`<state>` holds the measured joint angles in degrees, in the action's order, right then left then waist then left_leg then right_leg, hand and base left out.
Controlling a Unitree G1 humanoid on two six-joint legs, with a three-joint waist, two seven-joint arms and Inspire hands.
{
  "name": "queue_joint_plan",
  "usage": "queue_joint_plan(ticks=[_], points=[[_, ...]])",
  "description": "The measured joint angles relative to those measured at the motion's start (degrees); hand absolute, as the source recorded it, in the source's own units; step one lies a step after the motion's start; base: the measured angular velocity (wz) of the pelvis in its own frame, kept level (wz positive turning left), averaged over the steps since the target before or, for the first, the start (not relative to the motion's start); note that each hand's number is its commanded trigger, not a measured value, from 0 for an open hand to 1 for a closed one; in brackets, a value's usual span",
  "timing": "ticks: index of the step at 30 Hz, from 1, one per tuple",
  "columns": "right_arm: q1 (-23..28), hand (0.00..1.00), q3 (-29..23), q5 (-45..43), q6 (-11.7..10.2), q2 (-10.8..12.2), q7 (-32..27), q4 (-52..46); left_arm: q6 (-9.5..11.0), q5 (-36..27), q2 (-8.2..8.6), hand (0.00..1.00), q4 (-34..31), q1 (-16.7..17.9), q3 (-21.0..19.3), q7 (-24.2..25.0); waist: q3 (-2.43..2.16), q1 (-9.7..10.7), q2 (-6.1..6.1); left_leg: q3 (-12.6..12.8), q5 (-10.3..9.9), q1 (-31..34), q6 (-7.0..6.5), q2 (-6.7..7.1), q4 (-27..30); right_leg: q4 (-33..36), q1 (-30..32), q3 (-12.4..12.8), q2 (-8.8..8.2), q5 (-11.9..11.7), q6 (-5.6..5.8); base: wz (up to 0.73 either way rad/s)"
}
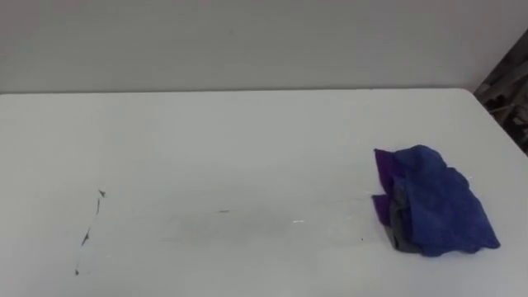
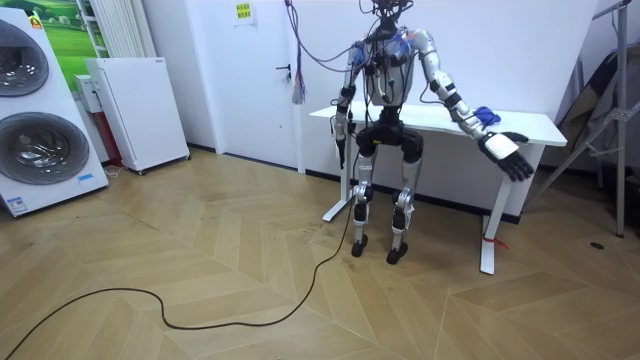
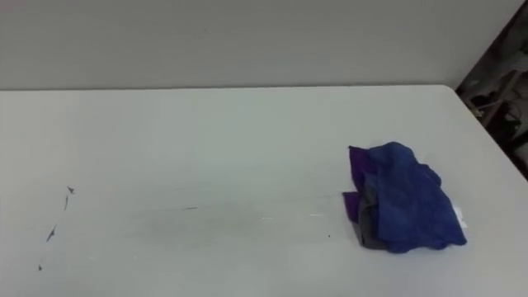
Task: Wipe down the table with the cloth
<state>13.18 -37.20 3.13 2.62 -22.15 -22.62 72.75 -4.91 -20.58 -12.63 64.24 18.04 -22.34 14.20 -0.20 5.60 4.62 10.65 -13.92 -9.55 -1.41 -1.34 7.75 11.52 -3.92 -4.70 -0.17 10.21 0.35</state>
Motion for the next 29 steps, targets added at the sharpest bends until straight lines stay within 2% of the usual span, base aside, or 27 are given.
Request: queue_joint_plan(ticks=[3, 6, 8, 11, 13, 18, 23, 27, 29], points=[[0.7, 0.0, 3.2, 0.9, 0.9, 2.2, 2.1, 2.3, -0.1, 0.0, 0.03, 0.0, 0.0, 0.0, 1.3, 0.0, -0.08, -0.5, -0.45, 0.0, 0.0, -0.1, 0.0, 0.05, 0.0, 0.0, 0.0, 0.0, 0.04, 0.0, -0.01, 0.0], [0.4, 0.0, 7.5, 0.5, 2.4, 5.0, 4.4, 5.3, -0.1, 0.0, 0.53, 0.0, 1.5, -0.9, 2.5, -0.2, -0.03, -1.3, -1.44, -0.5, 0.0, -0.1, -0.01, -0.04, 0.1, -0.3, -0.2, -0.1, 0.03, 0.0, -0.01, 0.06], [0.1, 0.0, 11.4, -1.6, 3.5, 7.6, 6.6, 5.5, -0.2, 0.1, 0.82, 0.0, 2.1, -1.0, 5.7, -0.9, 0.06, -1.3, -2.35, -1.1, 0.0, -0.1, -0.02, 0.04, 0.0, -0.9, -0.2, -0.1, 0.03, 0.0, -0.01, 0.1], [-1.1, 0.0, 16.2, -3.0, 3.7, 8.5, 9.9, 5.8, -0.5, 0.0, 1.52, 0.0, 2.7, -0.9, 6.9, -1.5, 0.08, -2.0, -3.67, -1.7, 0.0, -0.2, -0.02, 0.21, 0.1, -0.9, -0.4, -0.1, 0.03, 0.0, -0.01, 0.0], [-2.1, 0.0, 18.9, -5.8, 3.7, 8.7, 10.6, 6.0, -0.4, 0.0, 2.09, 0.0, 2.7, -1.2, 7.6, -1.7, 0.15, -2.4, -4.08, -2.1, 0.0, -0.2, -0.03, 0.42, 0.3, -0.9, -0.8, -0.6, -0.02, 0.0, -0.02, 0.09], [-4.3, 0.0, 27.1, -12.8, 3.7, 9.3, 10.8, 4.9, 0.0, -0.2, 3.34, 0.0, 2.7, -2.5, 11.6, -3.1, 0.34, -4.7, -4.41, -2.8, 0.0, -0.1, -0.01, 0.41, 0.5, -1.0, -1.1, -1.2, 0.01, 0.0, -0.1, 0.08], [-6.7, 0.0, 33.8, -20.8, 3.7, 11.3, 11.4, 3.5, 0.0, 0.0, 4.16, 0.0, 2.7, -3.1, 16.1, -4.0, 0.52, -7.4, -4.79, -3.7, 0.0, 0.1, 0.0, 0.47, 0.6, -1.9, -1.6, -1.9, -0.04, 0.1, -0.16, 0.1], [-6.9, 0.0, 37.4, -24.1, 3.7, 12.6, 12.4, 3.3, 0.0, 0.0, 4.27, 0.0, 2.7, -3.0, 17.9, -4.2, 0.68, -7.8, -5.16, -5.0, 0.0, 0.9, 0.0, 0.67, 1.0, -1.8, -1.6, -3.3, -0.35, 0.0, -0.16, 0.16], [-6.8, 0.0, 39.4, -24.7, 3.7, 13.1, 13.8, 3.1, 0.0, 0.0, 4.69, 0.0, 2.7, -2.8, 18.9, -4.7, 0.79, -8.0, -5.77, -5.3, 0.0, 1.1, -0.01, 0.74, 1.1, -1.7, -1.9, -3.4, -0.41, 0.0, -0.16, 0.05]])
